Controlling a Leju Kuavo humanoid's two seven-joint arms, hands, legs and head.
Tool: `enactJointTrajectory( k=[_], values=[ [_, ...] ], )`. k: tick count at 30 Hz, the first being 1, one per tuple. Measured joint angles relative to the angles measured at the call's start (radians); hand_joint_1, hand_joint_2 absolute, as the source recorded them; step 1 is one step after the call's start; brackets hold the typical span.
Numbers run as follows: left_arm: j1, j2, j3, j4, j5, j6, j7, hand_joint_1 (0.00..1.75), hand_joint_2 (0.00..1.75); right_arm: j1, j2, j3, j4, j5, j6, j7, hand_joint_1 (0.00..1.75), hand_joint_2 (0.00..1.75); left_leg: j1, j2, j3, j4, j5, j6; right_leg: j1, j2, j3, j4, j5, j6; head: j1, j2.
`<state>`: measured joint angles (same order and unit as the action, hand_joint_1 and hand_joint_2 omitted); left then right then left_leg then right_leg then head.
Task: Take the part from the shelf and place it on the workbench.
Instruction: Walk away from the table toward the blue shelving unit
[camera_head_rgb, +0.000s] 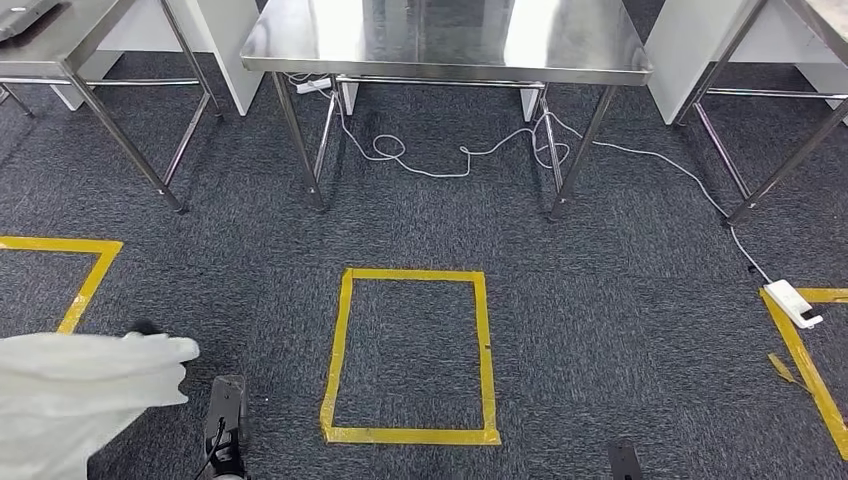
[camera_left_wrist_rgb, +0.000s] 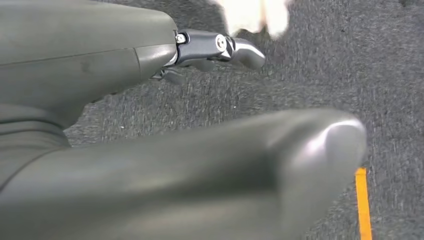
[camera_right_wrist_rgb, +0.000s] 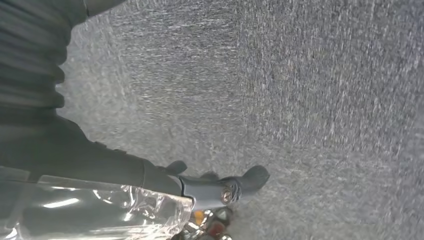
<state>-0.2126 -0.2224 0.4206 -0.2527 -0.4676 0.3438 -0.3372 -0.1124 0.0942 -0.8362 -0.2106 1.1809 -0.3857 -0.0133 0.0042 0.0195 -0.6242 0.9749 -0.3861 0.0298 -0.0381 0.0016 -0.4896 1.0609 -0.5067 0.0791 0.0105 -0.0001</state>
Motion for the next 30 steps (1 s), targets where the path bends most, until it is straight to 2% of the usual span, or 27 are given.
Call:
enactJointTrajectory(
  k=[1, 2, 3, 4, 5, 6, 8, 9, 10, 11, 12, 13, 14, 15, 16, 17, 19, 20, 21, 23, 24, 25, 26, 27, 28, 29, 30],
  values=[
    [-0.001, 0.001, -0.003, 0.000, -0.003, -0.002, 0.003, 0.00, 0.00, 0.001, 0.001, 0.003, 0.002, 0.003, 0.008, 0.003, 0.00, 1.75, -0.003, -0.001, -0.009, 0.009, 0.007, -0.005, -0.004, 0.003, 0.038, -0.059, -0.022, -0.006, 0.000, 0.000],
    [-0.002, 0.002, -0.006, 0.000, -0.005, -0.004, 0.006, 0.00, 0.00, 0.002, 0.002, 0.007, 0.003, 0.005, 0.015, 0.006, 0.00, 1.75, -0.004, -0.002, -0.019, 0.015, 0.013, -0.009, -0.006, 0.005, 0.055, -0.087, -0.039, -0.012, -0.001, 0.000],
    [-0.002, 0.003, -0.010, 0.000, -0.006, -0.005, 0.008, 0.00, 0.00, 0.005, 0.004, 0.009, 0.005, 0.005, 0.021, 0.010, 0.00, 1.75, -0.004, -0.004, -0.028, 0.020, 0.019, -0.014, -0.011, 0.006, 0.046, -0.083, -0.044, -0.015, -0.004, 0.000],
    [-0.001, 0.004, -0.013, 0.000, -0.006, -0.006, 0.011, 0.00, 0.00, 0.008, 0.005, 0.011, 0.008, 0.005, 0.026, 0.014, 0.00, 1.75, -0.003, -0.005, -0.041, 0.031, 0.012, -0.020, -0.018, 0.004, 0.031, -0.069, -0.042, -0.017, -0.007, 0.000],
    [0.001, 0.005, -0.014, 0.001, -0.006, -0.007, 0.012, 0.00, 0.00, 0.011, 0.005, 0.011, 0.009, 0.005, 0.029, 0.018, 0.00, 1.75, -0.002, -0.007, -0.055, 0.054, -0.011, -0.026, -0.018, 0.002, 0.018, -0.058, -0.039, -0.021, -0.009, 0.000],
    [0.002, 0.004, -0.015, 0.001, -0.005, -0.008, 0.013, 0.00, 0.00, 0.012, 0.004, 0.012, 0.010, 0.005, 0.032, 0.021, 0.00, 1.75, 0.000, -0.007, -0.072, 0.095, -0.051, -0.031, -0.017, -0.001, 0.004, -0.052, -0.034, -0.029, -0.013, 0.000],
    [0.004, 0.004, -0.016, 0.001, -0.005, -0.009, 0.013, 0.00, 0.00, 0.013, 0.003, 0.013, 0.010, 0.007, 0.038, 0.023, 0.00, 1.75, 0.002, -0.008, -0.107, 0.219, -0.150, -0.033, -0.010, -0.003, -0.016, -0.048, -0.019, -0.047, -0.017, 0.000],
    [0.004, 0.004, -0.017, 0.001, -0.006, -0.010, 0.013, 0.00, 0.00, 0.013, 0.002, 0.013, 0.011, 0.009, 0.043, 0.024, 0.00, 1.75, 0.002, -0.009, -0.118, 0.280, -0.180, -0.030, -0.005, -0.004, -0.026, -0.048, -0.011, -0.054, -0.018, 0.000],
    [0.004, 0.004, -0.018, 0.001, -0.006, -0.011, 0.013, 0.00, 0.00, 0.013, 0.001, 0.014, 0.011, 0.011, 0.049, 0.027, 0.00, 1.75, 0.002, -0.010, -0.118, 0.318, -0.189, -0.026, 0.000, -0.004, -0.035, -0.047, -0.003, -0.059, -0.018, 0.000],
    [0.004, 0.004, -0.019, 0.001, -0.007, -0.012, 0.014, 0.00, 0.00, 0.013, 0.000, 0.014, 0.011, 0.012, 0.056, 0.030, 0.00, 1.75, 0.002, -0.011, -0.101, 0.321, -0.179, -0.020, 0.006, -0.004, -0.044, -0.047, 0.004, -0.062, -0.018, 0.000],
    [0.004, 0.004, -0.020, 0.001, -0.010, -0.013, 0.015, 0.00, 0.00, 0.013, -0.001, 0.014, 0.012, 0.012, 0.062, 0.032, 0.00, 1.75, 0.001, -0.012, -0.063, 0.286, -0.156, -0.012, 0.011, -0.003, -0.053, -0.047, 0.011, -0.063, -0.018, 0.000],
    [0.004, 0.004, -0.022, 0.001, -0.012, -0.014, 0.016, 0.00, 0.00, 0.014, -0.002, 0.014, 0.012, 0.010, 0.067, 0.034, 0.00, 1.75, -0.001, -0.015, -0.012, 0.221, -0.137, -0.002, 0.014, -0.002, -0.059, -0.047, 0.017, -0.063, -0.018, 0.000],
    [0.002, 0.004, -0.023, 0.000, -0.015, -0.015, 0.017, 0.00, 0.00, 0.014, -0.003, 0.013, 0.012, 0.007, 0.072, 0.034, 0.00, 1.75, -0.003, -0.019, 0.041, 0.148, -0.127, 0.006, 0.019, -0.001, -0.064, -0.047, 0.023, -0.060, -0.018, 0.000],
    [0.000, 0.004, -0.026, 0.000, -0.018, -0.016, 0.018, 0.00, 0.00, 0.014, -0.003, 0.013, 0.012, 0.005, 0.075, 0.034, 0.00, 1.75, -0.006, -0.024, 0.080, 0.091, -0.124, 0.011, 0.021, 0.000, -0.067, -0.047, 0.029, -0.056, -0.017, 0.000],
    [-0.001, 0.004, -0.028, 0.000, -0.020, -0.016, 0.020, 0.00, 0.00, 0.015, -0.004, 0.013, 0.012, 0.003, 0.077, 0.034, 0.00, 1.75, -0.010, -0.027, 0.101, 0.056, -0.127, 0.015, 0.022, 0.000, -0.069, -0.048, 0.035, -0.050, -0.017, 0.000],
    [-0.001, 0.004, -0.031, 0.000, -0.021, -0.016, 0.022, 0.00, 0.00, 0.015, -0.005, 0.012, 0.012, 0.002, 0.078, 0.034, 0.00, 1.75, -0.013, -0.028, 0.106, 0.044, -0.128, 0.016, 0.022, 0.000, -0.072, -0.048, 0.041, -0.043, -0.017, 0.000],
    [-0.002, 0.003, -0.037, 0.000, -0.022, -0.016, 0.025, 0.00, 0.00, 0.018, -0.006, 0.012, 0.012, 0.001, 0.080, 0.034, 0.00, 1.75, -0.016, -0.025, 0.098, 0.037, -0.112, 0.025, 0.022, 0.000, -0.078, -0.046, 0.045, -0.031, -0.018, 0.000],
    [-0.003, 0.003, -0.039, 0.000, -0.022, -0.016, 0.027, 0.00, 0.00, 0.020, -0.007, 0.012, 0.013, 0.001, 0.082, 0.035, 0.00, 1.75, -0.016, -0.023, 0.090, 0.032, -0.101, 0.033, 0.022, 0.000, -0.088, -0.032, 0.031, -0.031, -0.017, 0.000],
    [-0.004, 0.002, -0.040, 0.000, -0.022, -0.017, 0.027, 0.00, 0.00, 0.022, -0.007, 0.012, 0.013, 0.001, 0.083, 0.035, 0.00, 1.75, -0.015, -0.021, 0.080, 0.028, -0.088, 0.041, 0.024, 0.000, -0.103, -0.002, 0.001, -0.034, -0.015, 0.000],
    [-0.005, 0.000, -0.040, 0.000, -0.020, -0.020, 0.027, 0.00, 0.00, 0.022, -0.011, 0.012, 0.013, 0.001, 0.086, 0.037, 0.00, 1.75, -0.017, -0.019, 0.051, 0.026, -0.066, 0.050, 0.024, -0.001, -0.145, 0.111, -0.085, -0.046, -0.011, 0.000],
    [-0.004, 0.000, -0.040, 0.000, -0.018, -0.023, 0.026, 0.00, 0.00, 0.022, -0.013, 0.012, 0.013, 0.001, 0.087, 0.037, 0.00, 1.75, -0.019, -0.018, 0.036, 0.026, -0.054, 0.052, 0.024, -0.001, -0.161, 0.174, -0.116, -0.046, -0.010, 0.000],
    [-0.004, 0.000, -0.040, 0.000, -0.017, -0.025, 0.026, 0.00, 0.00, 0.022, -0.014, 0.012, 0.014, 0.001, 0.089, 0.037, 0.00, 1.75, -0.021, -0.017, 0.020, 0.027, -0.043, 0.052, 0.024, -0.001, -0.166, 0.219, -0.128, -0.042, -0.010, 0.000],
    [-0.004, 0.000, -0.040, 0.000, -0.016, -0.026, 0.025, 0.00, 0.00, 0.022, -0.015, 0.012, 0.014, 0.001, 0.089, 0.037, 0.00, 1.75, -0.022, -0.017, 0.005, 0.027, -0.031, 0.051, 0.025, -0.001, -0.156, 0.235, -0.118, -0.033, -0.009, 0.000],
    [-0.004, 0.000, -0.040, 0.000, -0.016, -0.028, 0.025, 0.00, 0.00, 0.022, -0.015, 0.012, 0.014, 0.001, 0.090, 0.038, 0.00, 1.75, -0.024, -0.016, -0.010, 0.027, -0.019, 0.050, 0.026, -0.001, -0.127, 0.214, -0.092, -0.025, -0.009, 0.000],
    [-0.004, 0.000, -0.040, 0.000, -0.016, -0.028, 0.025, 0.00, 0.00, 0.022, -0.016, 0.012, 0.014, 0.001, 0.090, 0.038, 0.00, 1.75, -0.025, -0.016, -0.022, 0.028, -0.008, 0.049, 0.028, -0.001, -0.083, 0.161, -0.065, -0.021, -0.009, 0.000],
    [-0.004, -0.001, -0.040, 0.000, -0.016, -0.028, 0.024, 0.00, 0.00, 0.021, -0.017, 0.012, 0.014, 0.001, 0.091, 0.039, 0.00, 1.75, -0.027, -0.016, -0.033, 0.028, 0.002, 0.047, 0.031, -0.001, -0.025, 0.082, -0.051, -0.024, -0.009, 0.000],
    [-0.004, -0.002, -0.040, 0.000, -0.016, -0.028, 0.024, 0.00, 0.00, 0.019, -0.019, 0.012, 0.014, 0.001, 0.091, 0.039, 0.00, 1.75, -0.029, -0.016, -0.039, 0.029, 0.011, 0.043, 0.036, -0.003, 0.030, -0.003, -0.051, -0.033, -0.009, 0.000]
  ],
)
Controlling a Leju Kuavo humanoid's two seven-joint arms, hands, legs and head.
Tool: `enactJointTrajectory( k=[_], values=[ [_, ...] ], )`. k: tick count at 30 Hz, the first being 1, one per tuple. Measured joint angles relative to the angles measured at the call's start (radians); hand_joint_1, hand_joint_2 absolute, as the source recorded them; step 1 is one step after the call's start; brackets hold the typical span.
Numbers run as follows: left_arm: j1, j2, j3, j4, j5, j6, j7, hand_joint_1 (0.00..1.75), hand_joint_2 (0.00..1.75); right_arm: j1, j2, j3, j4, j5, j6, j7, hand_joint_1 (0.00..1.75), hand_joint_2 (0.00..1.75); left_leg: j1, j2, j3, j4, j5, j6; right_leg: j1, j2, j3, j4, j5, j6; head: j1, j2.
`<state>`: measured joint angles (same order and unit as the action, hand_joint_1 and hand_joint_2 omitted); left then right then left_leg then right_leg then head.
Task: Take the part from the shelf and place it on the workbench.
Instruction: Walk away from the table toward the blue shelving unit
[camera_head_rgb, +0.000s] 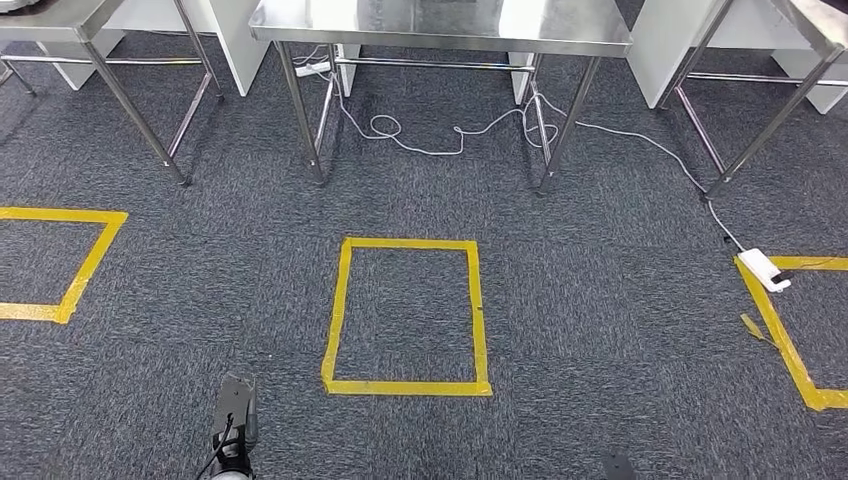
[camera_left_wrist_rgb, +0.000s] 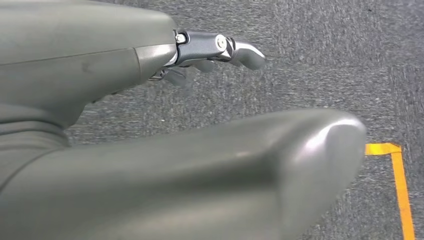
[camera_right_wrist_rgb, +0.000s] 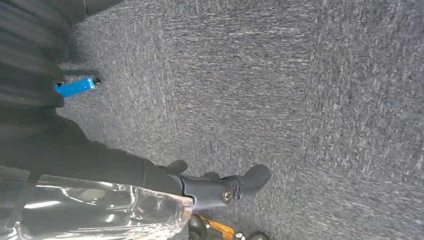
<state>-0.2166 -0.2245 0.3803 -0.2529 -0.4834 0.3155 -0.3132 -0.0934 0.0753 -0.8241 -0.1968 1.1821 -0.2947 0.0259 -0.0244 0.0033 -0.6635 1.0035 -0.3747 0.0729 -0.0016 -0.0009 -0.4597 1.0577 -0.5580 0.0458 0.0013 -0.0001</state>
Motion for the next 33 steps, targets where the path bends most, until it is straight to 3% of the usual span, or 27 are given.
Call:
enactJointTrajectory(
  k=[2, 4, 5, 7, 9, 10, 11, 12, 13, 15, 17, 19, 21, 23, 25, 26, 27, 28, 30, 32, 33],
  values=[
    [0.000, -0.002, -0.001, 0.000, -0.002, 0.001, 0.000, 0.00, 0.00, -0.002, -0.003, 0.000, 0.000, 0.000, 0.003, 0.000, 0.00, 0.87, -0.002, 0.001, -0.005, -0.002, 0.017, -0.010, 0.009, -0.002, 0.058, -0.105, -0.016, -0.021, -0.002, 0.000],
    [0.001, -0.002, -0.001, 0.000, -0.005, 0.001, 0.002, 0.00, 0.00, 0.000, -0.004, 0.000, 0.001, -0.004, 0.010, 0.003, 0.00, 0.00, 0.002, 0.003, -0.007, -0.002, 0.027, -0.022, 0.003, -0.001, 0.054, -0.118, -0.008, -0.035, -0.005, 0.000],
    [0.002, -0.002, -0.002, 0.000, -0.006, 0.002, 0.004, 0.00, 0.00, 0.001, -0.004, -0.001, 0.001, -0.008, 0.014, 0.006, 0.00, 0.00, 0.005, 0.002, -0.012, 0.008, 0.013, -0.028, -0.003, 0.000, 0.049, -0.118, 0.001, -0.044, -0.005, 0.000],
    [0.004, -0.001, -0.002, 0.000, -0.007, 0.002, 0.008, 0.00, 0.00, 0.003, -0.004, -0.002, 0.002, -0.014, 0.019, 0.011, 0.00, 0.00, 0.013, -0.002, -0.034, 0.075, -0.066, -0.044, -0.013, 0.002, 0.035, -0.119, 0.022, -0.059, -0.008, 0.000],
    [0.005, -0.001, -0.003, 0.000, -0.010, 0.002, 0.012, 0.00, 0.00, 0.006, -0.003, -0.004, 0.002, -0.018, 0.020, 0.012, 0.00, 0.00, 0.025, -0.003, -0.067, 0.205, -0.158, -0.061, -0.014, 0.009, 0.016, -0.117, 0.040, -0.061, -0.013, 0.000],
    [0.005, -0.001, -0.004, 0.000, -0.012, 0.002, 0.015, 0.00, 0.00, 0.008, -0.002, -0.004, 0.002, -0.018, 0.020, 0.013, 0.00, 0.00, 0.031, -0.003, -0.076, 0.258, -0.178, -0.069, -0.016, 0.014, 0.008, -0.114, 0.047, -0.057, -0.013, 0.000],
    [0.005, -0.001, -0.005, 0.000, -0.015, 0.002, 0.018, 0.00, 0.00, 0.010, -0.001, -0.006, 0.002, -0.019, 0.020, 0.013, 0.00, 0.00, 0.038, -0.003, -0.069, 0.279, -0.176, -0.076, -0.019, 0.021, -0.001, -0.111, 0.053, -0.052, -0.013, 0.000],
    [0.005, -0.001, -0.006, 0.000, -0.017, 0.002, 0.022, 0.00, 0.00, 0.012, 0.000, -0.007, 0.002, -0.018, 0.020, 0.013, 0.00, 0.00, 0.045, -0.005, -0.041, 0.257, -0.157, -0.082, -0.022, 0.029, -0.008, -0.105, 0.057, -0.048, -0.013, 0.000],
    [0.005, -0.001, -0.006, 0.000, -0.018, 0.002, 0.024, 0.00, 0.00, 0.013, 0.000, -0.008, 0.003, -0.018, 0.020, 0.013, 0.00, 0.00, 0.052, -0.012, 0.004, 0.200, -0.131, -0.088, -0.027, 0.038, -0.016, -0.098, 0.058, -0.044, -0.013, 0.000],
    [0.005, -0.001, -0.007, 0.000, -0.019, 0.002, 0.026, 0.00, 0.00, 0.010, 0.001, -0.009, 0.003, -0.018, 0.020, 0.013, 0.00, 0.00, 0.063, -0.056, 0.090, 0.075, -0.103, -0.096, -0.031, 0.055, -0.034, -0.081, 0.059, -0.035, -0.013, 0.000],
    [0.007, 0.000, -0.007, 0.000, -0.019, 0.002, 0.029, 0.00, 0.00, 0.006, 0.003, -0.009, 0.003, -0.017, 0.019, 0.014, 0.00, 0.00, 0.062, -0.085, 0.116, 0.026, -0.109, -0.093, -0.031, 0.075, -0.054, -0.072, 0.065, -0.019, -0.014, 0.000],
    [0.005, -0.001, -0.007, 0.000, -0.019, 0.002, 0.030, 0.00, 0.00, 0.007, 0.005, -0.009, 0.003, -0.017, 0.019, 0.014, 0.00, 0.00, 0.059, -0.064, 0.110, 0.017, -0.106, -0.078, -0.030, 0.092, -0.074, -0.070, 0.074, -0.001, -0.014, 0.000],
    [0.001, -0.001, -0.008, 0.000, -0.019, 0.003, 0.030, 0.00, 0.00, 0.008, 0.006, -0.009, 0.004, -0.015, 0.019, 0.015, 0.00, 0.00, 0.058, -0.037, 0.104, 0.006, -0.098, -0.055, -0.027, 0.069, -0.105, -0.037, 0.060, 0.005, -0.010, 0.000],
    [0.001, -0.001, -0.007, 0.000, -0.018, 0.006, 0.029, 0.00, 0.00, 0.004, 0.006, -0.009, 0.004, -0.011, 0.020, 0.017, 0.00, 0.00, 0.054, -0.008, 0.097, 0.001, -0.090, -0.037, -0.027, 0.028, -0.165, 0.074, 0.008, -0.003, -0.006, 0.000],
    [0.003, -0.001, -0.007, 0.000, -0.017, 0.008, 0.029, 0.00, 0.00, 0.002, 0.005, -0.009, 0.004, -0.008, 0.023, 0.019, 0.00, 0.00, 0.047, 0.021, 0.089, 0.001, -0.086, -0.030, -0.027, 0.015, -0.225, 0.204, -0.040, -0.005, -0.001, 0.000],
    [0.003, -0.001, -0.007, 0.000, -0.017, 0.008, 0.029, 0.00, 0.00, 0.003, 0.005, -0.009, 0.004, -0.007, 0.024, 0.020, 0.00, 0.00, 0.045, 0.035, 0.086, 0.001, -0.083, -0.028, -0.028, 0.013, -0.233, 0.229, -0.045, -0.001, -0.001, 0.000],
    [0.003, -0.001, -0.007, 0.000, -0.017, 0.009, 0.029, 0.00, 0.00, 0.004, 0.005, -0.010, 0.004, -0.006, 0.025, 0.021, 0.00, 0.00, 0.043, 0.047, 0.084, 0.002, -0.081, -0.028, -0.028, 0.009, -0.217, 0.210, -0.033, 0.006, 0.000, 0.000],
    [0.003, -0.001, -0.007, 0.000, -0.018, 0.009, 0.029, 0.00, 0.00, 0.004, 0.005, -0.010, 0.004, -0.006, 0.025, 0.022, 0.00, 0.00, 0.042, 0.059, 0.083, 0.002, -0.079, -0.030, -0.028, 0.000, -0.181, 0.154, -0.011, 0.014, 0.001, 0.000],
    [0.002, -0.001, -0.008, 0.000, -0.018, 0.010, 0.030, 0.00, 0.00, 0.001, 0.005, -0.010, 0.004, -0.005, 0.025, 0.024, 0.00, 0.00, 0.037, 0.079, 0.083, 0.003, -0.077, -0.036, -0.024, -0.044, -0.094, 0.006, 0.035, 0.020, 0.004, 0.000],
    [0.000, -0.001, -0.008, 0.000, -0.018, 0.011, 0.033, 0.00, 0.00, -0.002, 0.005, -0.010, 0.004, -0.001, 0.024, 0.026, 0.00, 0.00, 0.029, 0.096, 0.084, 0.005, -0.074, -0.046, -0.017, -0.066, -0.059, -0.066, 0.056, 0.008, 0.002, 0.000],
    [0.000, -0.001, -0.008, 0.000, -0.018, 0.011, 0.034, 0.00, 0.00, -0.001, 0.005, -0.010, 0.004, 0.002, 0.024, 0.028, 0.00, 0.00, 0.028, 0.105, 0.084, 0.005, -0.073, -0.050, -0.013, -0.058, -0.063, -0.069, 0.060, 0.001, 0.000, 0.000]
  ],
)
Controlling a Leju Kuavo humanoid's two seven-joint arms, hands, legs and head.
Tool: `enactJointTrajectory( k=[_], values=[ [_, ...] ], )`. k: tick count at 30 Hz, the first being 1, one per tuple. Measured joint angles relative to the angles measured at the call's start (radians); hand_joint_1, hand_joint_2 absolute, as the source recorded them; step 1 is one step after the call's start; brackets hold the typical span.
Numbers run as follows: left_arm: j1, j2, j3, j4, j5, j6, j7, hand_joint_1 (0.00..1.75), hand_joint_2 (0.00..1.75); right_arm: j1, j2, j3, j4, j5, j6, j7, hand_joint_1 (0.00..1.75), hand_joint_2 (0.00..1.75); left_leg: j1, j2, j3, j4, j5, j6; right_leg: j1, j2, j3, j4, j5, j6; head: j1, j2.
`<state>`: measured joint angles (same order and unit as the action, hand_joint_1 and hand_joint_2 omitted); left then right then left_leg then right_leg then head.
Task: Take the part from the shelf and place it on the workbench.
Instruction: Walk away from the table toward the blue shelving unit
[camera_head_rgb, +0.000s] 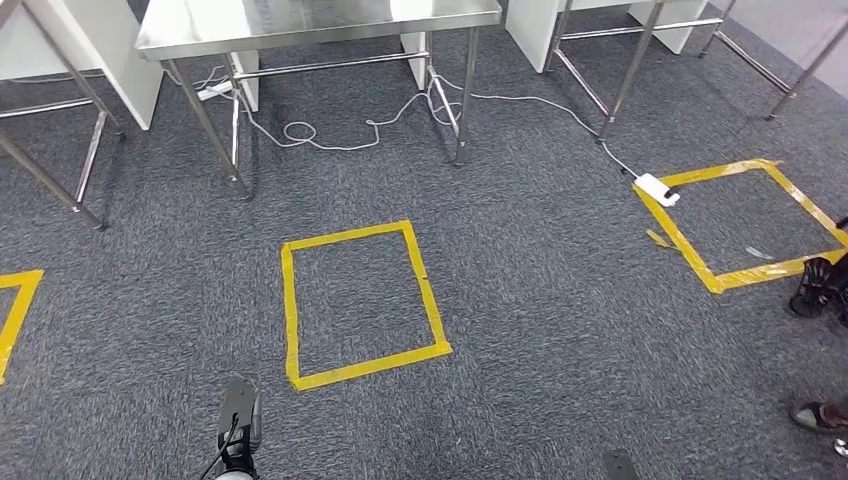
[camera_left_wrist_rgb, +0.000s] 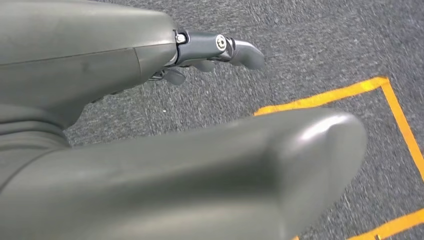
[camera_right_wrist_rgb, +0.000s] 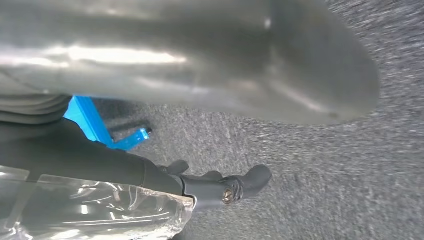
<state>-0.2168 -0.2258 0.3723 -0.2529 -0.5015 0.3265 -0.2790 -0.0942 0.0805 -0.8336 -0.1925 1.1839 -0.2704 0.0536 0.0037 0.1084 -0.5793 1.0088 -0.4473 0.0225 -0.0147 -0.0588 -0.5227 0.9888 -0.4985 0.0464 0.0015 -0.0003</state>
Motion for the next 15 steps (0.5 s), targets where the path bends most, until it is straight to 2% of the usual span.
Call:
enactJointTrajectory(
  k=[1, 2, 3, 4, 6, 7, 8, 9, 10, 11, 12, 13, 14, 15],
  values=[
    [0.000, 0.000, 0.000, 0.000, 0.000, 0.000, 0.001, 0.00, 0.00, 0.003, 0.000, 0.000, 0.000, 0.003, 0.000, 0.002, 0.00, 0.00, 0.002, 0.008, 0.001, 0.000, 0.002, -0.005, -0.001, 0.012, -0.004, 0.000, 0.004, -0.008, -0.003, 0.000],
    [-0.001, 0.000, 0.000, 0.000, 0.000, 0.000, 0.001, 0.00, 0.00, 0.005, 0.001, 0.000, 0.000, 0.005, 0.000, 0.003, 0.00, 0.00, 0.006, 0.005, -0.001, 0.004, -0.004, -0.010, -0.004, 0.021, -0.004, -0.001, 0.008, -0.015, -0.002, 0.000],
    [-0.001, 0.000, 0.000, 0.000, 0.001, 0.000, 0.002, 0.00, 0.00, 0.005, 0.001, 0.000, 0.000, 0.006, 0.001, 0.004, 0.00, 0.00, 0.010, -0.011, -0.008, 0.022, -0.020, -0.015, -0.008, 0.031, -0.005, -0.001, 0.014, -0.024, -0.003, 0.000],
    [0.000, 0.000, 0.000, 0.000, 0.001, 0.000, 0.004, 0.00, 0.00, 0.004, 0.001, 0.000, 0.001, 0.008, 0.001, 0.004, 0.00, 0.00, 0.013, -0.037, -0.023, 0.058, -0.049, -0.020, -0.011, 0.041, -0.006, -0.002, 0.019, -0.033, -0.003, 0.000],
    [0.005, 0.000, 0.000, 0.001, 0.000, -0.002, 0.014, 0.00, 0.00, 0.001, 0.002, 0.000, 0.001, 0.009, 0.003, 0.004, 0.00, 0.00, 0.016, -0.090, -0.073, 0.183, -0.125, -0.025, -0.011, 0.061, -0.012, -0.002, 0.027, -0.045, -0.005, 0.000],
    [0.008, 0.000, 0.000, 0.001, -0.002, -0.007, 0.021, 0.00, 0.00, 0.001, 0.002, 0.000, 0.001, 0.010, 0.006, 0.004, 0.00, 0.00, 0.016, -0.101, -0.098, 0.245, -0.150, -0.026, -0.008, 0.074, -0.015, -0.001, 0.030, -0.048, -0.005, 0.000],
    [0.011, 0.001, -0.001, 0.002, -0.004, -0.015, 0.029, 0.00, 0.00, 0.002, 0.002, 0.000, 0.001, 0.010, 0.008, 0.004, 0.00, 0.00, 0.016, -0.106, -0.111, 0.280, -0.158, -0.026, -0.006, 0.086, -0.017, -0.001, 0.031, -0.050, -0.005, 0.000],
    [0.012, 0.001, -0.003, 0.002, -0.008, -0.025, 0.036, 0.00, 0.00, 0.004, 0.002, 0.000, 0.001, 0.011, 0.011, 0.004, 0.00, 0.00, 0.016, -0.108, -0.107, 0.276, -0.144, -0.023, -0.004, 0.100, -0.018, 0.000, 0.032, -0.050, -0.005, 0.000],
    [0.013, 0.002, -0.006, 0.002, -0.012, -0.036, 0.043, 0.00, 0.00, 0.005, 0.002, 0.000, 0.001, 0.013, 0.013, 0.004, 0.00, 0.00, 0.016, -0.114, -0.084, 0.234, -0.114, -0.019, -0.003, 0.115, -0.017, 0.001, 0.033, -0.050, -0.005, 0.000],
    [0.012, 0.002, -0.010, 0.002, -0.016, -0.044, 0.048, 0.00, 0.00, 0.005, 0.003, 0.000, 0.001, 0.015, 0.014, 0.004, 0.00, 0.00, 0.016, -0.129, -0.050, 0.166, -0.076, -0.013, -0.002, 0.128, -0.017, 0.003, 0.034, -0.049, -0.005, 0.000],
    [0.012, 0.004, -0.014, 0.002, -0.018, -0.049, 0.052, 0.00, 0.00, 0.003, 0.005, 0.000, 0.001, 0.016, 0.016, 0.004, 0.00, 0.00, 0.018, -0.154, -0.017, 0.101, -0.048, -0.006, 0.001, 0.142, -0.019, 0.005, 0.034, -0.047, -0.004, 0.000],
    [0.012, 0.005, -0.018, 0.003, -0.019, -0.054, 0.055, 0.00, 0.00, 0.001, 0.007, 0.000, 0.001, 0.018, 0.017, 0.004, 0.00, 0.00, 0.018, -0.175, 0.008, 0.050, -0.031, 0.000, 0.002, 0.154, -0.023, 0.007, 0.036, -0.045, -0.003, 0.000],
    [0.012, 0.006, -0.021, 0.003, -0.020, -0.059, 0.058, 0.00, 0.00, 0.000, 0.009, 0.000, 0.001, 0.021, 0.019, 0.005, 0.00, 0.00, 0.018, -0.191, 0.020, 0.022, -0.027, 0.004, 0.001, 0.165, -0.029, 0.009, 0.038, -0.040, -0.004, 0.000],
    [0.011, 0.007, -0.022, 0.003, -0.020, -0.065, 0.062, 0.00, 0.00, -0.001, 0.011, 0.000, 0.002, 0.025, 0.021, 0.007, 0.00, 0.00, 0.017, -0.193, 0.022, 0.014, -0.031, 0.007, -0.001, 0.177, -0.037, 0.009, 0.043, -0.033, -0.005, 0.000]
  ],
)
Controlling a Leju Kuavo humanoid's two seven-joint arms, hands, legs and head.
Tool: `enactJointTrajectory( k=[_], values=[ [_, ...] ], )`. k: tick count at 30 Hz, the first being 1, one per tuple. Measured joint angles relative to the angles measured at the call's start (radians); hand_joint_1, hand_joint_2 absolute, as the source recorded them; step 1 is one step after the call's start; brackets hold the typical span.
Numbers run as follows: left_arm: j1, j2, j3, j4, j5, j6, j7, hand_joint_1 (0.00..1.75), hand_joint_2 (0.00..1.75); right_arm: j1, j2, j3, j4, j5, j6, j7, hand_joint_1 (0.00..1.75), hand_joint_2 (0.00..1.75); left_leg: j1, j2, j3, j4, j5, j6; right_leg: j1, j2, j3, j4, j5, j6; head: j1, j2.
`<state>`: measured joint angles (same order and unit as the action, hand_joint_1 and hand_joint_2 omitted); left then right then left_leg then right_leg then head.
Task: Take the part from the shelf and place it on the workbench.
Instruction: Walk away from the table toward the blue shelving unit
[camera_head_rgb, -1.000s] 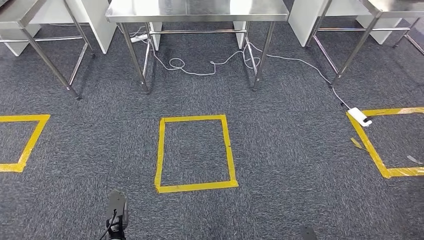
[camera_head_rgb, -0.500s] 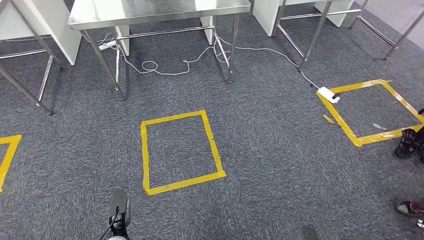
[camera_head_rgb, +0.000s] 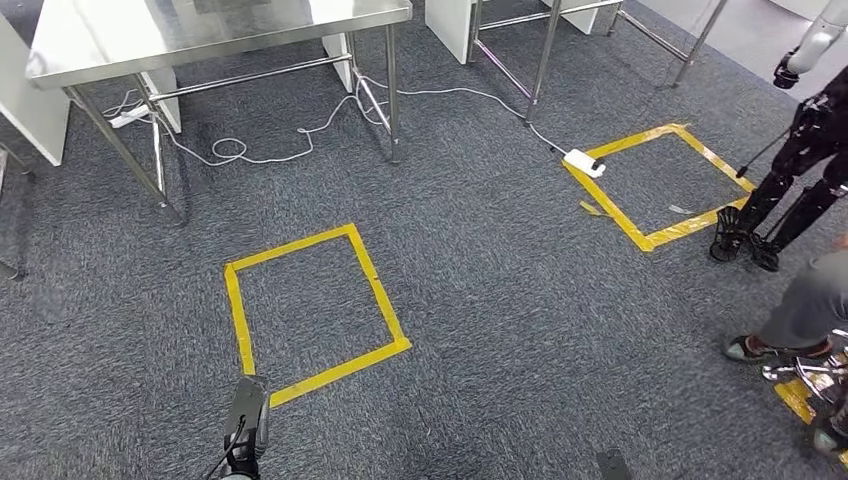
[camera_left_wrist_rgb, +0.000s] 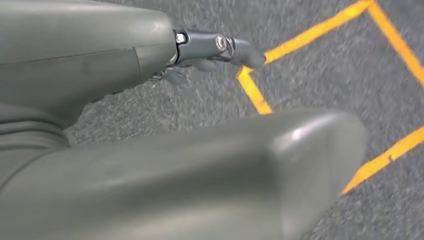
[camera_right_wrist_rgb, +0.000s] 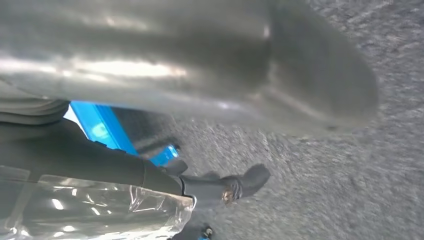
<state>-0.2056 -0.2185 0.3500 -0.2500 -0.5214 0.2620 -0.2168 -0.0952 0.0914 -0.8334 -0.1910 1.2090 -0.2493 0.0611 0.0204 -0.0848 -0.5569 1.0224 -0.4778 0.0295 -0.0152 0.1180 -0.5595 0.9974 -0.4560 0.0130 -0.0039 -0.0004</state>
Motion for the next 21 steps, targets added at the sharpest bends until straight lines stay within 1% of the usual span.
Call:
enactJointTrajectory(
  k=[1, 2, 3, 4, 5, 6, 7, 8, 9, 10, 11, 12, 13, 14, 15, 16, 17, 18, 19, 20, 21],
  values=[
    [-0.001, 0.000, -0.001, 0.000, 0.001, -0.007, 0.004, 0.00, 0.00, 0.000, 0.000, 0.000, 0.000, 0.005, 0.003, 0.004, 0.00, 0.00, -0.001, 0.012, 0.000, -0.007, 0.000, 0.002, -0.002, 0.012, -0.007, -0.003, 0.005, 0.007, -0.002, 0.000],
    [-0.001, 0.000, -0.001, 0.000, 0.004, -0.018, 0.012, 0.00, 0.00, 0.002, 0.001, 0.001, 0.001, 0.010, 0.008, 0.010, 0.00, 0.00, 0.000, 0.025, 0.001, -0.014, 0.004, 0.006, -0.002, 0.005, -0.015, 0.001, 0.006, 0.013, -0.004, 0.000],
    [-0.002, 0.000, -0.001, 0.000, 0.007, -0.030, 0.020, 0.00, 0.00, 0.003, 0.001, 0.001, 0.001, 0.014, 0.014, 0.016, 0.00, 0.00, 0.001, 0.039, 0.003, -0.022, 0.009, 0.010, 0.000, -0.015, -0.027, 0.015, -0.001, 0.017, -0.003, 0.000],
    [-0.002, 0.000, 0.000, 0.000, 0.010, -0.044, 0.031, 0.00, 0.00, 0.001, 0.002, 0.002, 0.002, 0.018, 0.019, 0.019, 0.00, 0.00, 0.003, 0.054, 0.005, -0.029, 0.014, 0.014, 0.002, -0.044, -0.046, 0.046, -0.017, 0.017, 0.000, 0.000],
    [-0.001, 0.000, 0.000, 0.001, 0.012, -0.057, 0.041, 0.00, 0.00, -0.001, 0.002, 0.002, 0.002, 0.021, 0.023, 0.022, 0.00, 0.00, 0.004, 0.070, 0.005, -0.033, 0.017, 0.017, 0.002, -0.077, -0.074, 0.100, -0.043, 0.016, 0.002, 0.000],
    [0.001, 0.000, 0.000, 0.002, 0.012, -0.067, 0.048, 0.00, 0.00, -0.005, 0.002, 0.003, 0.002, 0.024, 0.026, 0.024, 0.00, 0.00, 0.002, 0.084, 0.004, -0.034, 0.017, 0.018, 0.000, -0.095, -0.108, 0.166, -0.072, 0.015, 0.005, 0.000],
    [0.003, 0.000, 0.000, 0.004, 0.012, -0.073, 0.054, 0.00, 0.00, -0.007, 0.001, 0.004, 0.002, 0.025, 0.028, 0.025, 0.00, 0.00, 0.001, 0.100, 0.003, -0.033, 0.017, 0.018, -0.003, -0.102, -0.140, 0.231, -0.095, 0.018, 0.008, 0.000],
    [0.004, 0.000, 0.000, 0.006, 0.012, -0.076, 0.056, 0.00, 0.00, -0.008, 0.001, 0.004, 0.002, 0.026, 0.029, 0.027, 0.00, 0.00, 0.000, 0.115, 0.002, -0.033, 0.017, 0.018, -0.007, -0.106, -0.160, 0.274, -0.107, 0.024, 0.009, 0.000],
    [0.004, 0.000, -0.001, 0.008, 0.012, -0.077, 0.057, 0.00, 0.00, -0.007, 0.001, 0.005, 0.002, 0.027, 0.031, 0.029, 0.00, 0.00, 0.000, 0.130, 0.001, -0.033, 0.017, 0.017, -0.011, -0.109, -0.159, 0.279, -0.103, 0.034, 0.011, 0.000],
    [0.005, 0.000, -0.001, 0.008, 0.013, -0.080, 0.060, 0.00, 0.00, -0.006, 0.000, 0.005, 0.002, 0.027, 0.031, 0.030, 0.00, 0.00, 0.001, 0.143, 0.001, -0.032, 0.017, 0.015, -0.016, -0.116, -0.135, 0.239, -0.084, 0.046, 0.012, 0.000],
    [0.005, 0.000, -0.001, 0.009, 0.013, -0.085, 0.064, 0.00, 0.00, -0.006, -0.001, 0.006, 0.002, 0.028, 0.032, 0.030, 0.00, 0.00, 0.002, 0.155, 0.003, -0.032, 0.016, 0.013, -0.020, -0.131, -0.095, 0.171, -0.058, 0.057, 0.012, 0.000],
    [0.005, 0.000, -0.001, 0.009, 0.013, -0.097, 0.074, 0.00, 0.00, -0.008, -0.001, 0.007, 0.002, 0.029, 0.035, 0.031, 0.00, 0.00, 0.000, 0.166, 0.005, -0.031, 0.014, 0.007, -0.022, -0.155, -0.053, 0.097, -0.035, 0.065, 0.014, 0.000],
    [0.005, 0.000, -0.001, 0.010, 0.014, -0.115, 0.092, 0.00, 0.00, -0.011, -0.001, 0.007, 0.002, 0.031, 0.042, 0.034, 0.00, 0.00, -0.003, 0.177, 0.007, -0.030, 0.012, 0.000, -0.021, -0.173, -0.022, 0.041, -0.018, 0.065, 0.015, 0.000],
    [0.005, 0.001, -0.001, 0.012, 0.014, -0.138, 0.115, 0.00, 0.00, -0.014, 0.000, 0.008, 0.002, 0.032, 0.052, 0.038, 0.00, 0.00, -0.007, 0.185, 0.009, -0.029, 0.010, -0.006, -0.018, -0.184, -0.005, 0.010, -0.009, 0.060, 0.015, 0.000],
    [0.006, 0.001, -0.001, 0.014, 0.013, -0.163, 0.144, 0.00, 0.00, -0.016, 0.000, 0.009, 0.002, 0.032, 0.065, 0.044, 0.00, 0.00, -0.010, 0.195, 0.011, -0.029, 0.009, -0.012, -0.015, -0.184, -0.001, 0.000, -0.007, 0.051, 0.015, 0.000],
    [0.007, 0.000, -0.001, 0.017, 0.012, -0.182, 0.168, 0.00, 0.00, -0.016, 0.001, 0.008, 0.002, 0.031, 0.076, 0.050, 0.00, 0.00, -0.010, 0.204, 0.013, -0.029, 0.008, -0.016, -0.013, -0.171, -0.004, 0.001, -0.004, 0.043, 0.014, 0.000],
    [0.009, -0.001, -0.001, 0.019, 0.011, -0.195, 0.186, 0.00, 0.00, -0.016, 0.001, 0.008, 0.003, 0.031, 0.084, 0.055, 0.00, 0.00, -0.006, 0.207, 0.013, -0.027, 0.006, -0.022, -0.017, -0.160, -0.006, 0.001, -0.002, 0.034, 0.012, 0.000],
    [0.012, -0.002, -0.001, 0.021, 0.010, -0.203, 0.198, 0.00, 0.00, -0.015, 0.002, 0.008, 0.003, 0.031, 0.089, 0.058, 0.00, 0.00, -0.001, 0.196, 0.011, -0.019, -0.005, -0.027, -0.019, -0.148, -0.008, 0.001, 0.000, 0.027, 0.011, 0.000],
    [0.013, -0.003, -0.001, 0.023, 0.009, -0.207, 0.203, 0.00, 0.00, -0.015, 0.003, 0.008, 0.003, 0.030, 0.091, 0.060, 0.00, 0.00, 0.002, 0.172, 0.001, 0.008, -0.027, -0.030, -0.021, -0.138, -0.009, 0.001, 0.003, 0.017, 0.009, 0.000],
    [0.015, -0.004, -0.001, 0.024, 0.009, -0.210, 0.208, 0.00, 0.00, -0.017, 0.003, 0.008, 0.003, 0.030, 0.093, 0.061, 0.00, 0.00, 0.005, 0.141, -0.020, 0.058, -0.062, -0.032, -0.022, -0.128, -0.011, 0.000, 0.006, 0.009, 0.007, 0.000],
    [0.018, -0.003, -0.001, 0.027, 0.008, -0.213, 0.213, 0.00, 0.00, -0.018, 0.004, 0.008, 0.003, 0.029, 0.095, 0.062, 0.00, 0.00, 0.005, 0.111, -0.047, 0.123, -0.101, -0.031, -0.019, -0.117, -0.013, 0.000, 0.008, 0.003, 0.005, 0.000]
  ],
)
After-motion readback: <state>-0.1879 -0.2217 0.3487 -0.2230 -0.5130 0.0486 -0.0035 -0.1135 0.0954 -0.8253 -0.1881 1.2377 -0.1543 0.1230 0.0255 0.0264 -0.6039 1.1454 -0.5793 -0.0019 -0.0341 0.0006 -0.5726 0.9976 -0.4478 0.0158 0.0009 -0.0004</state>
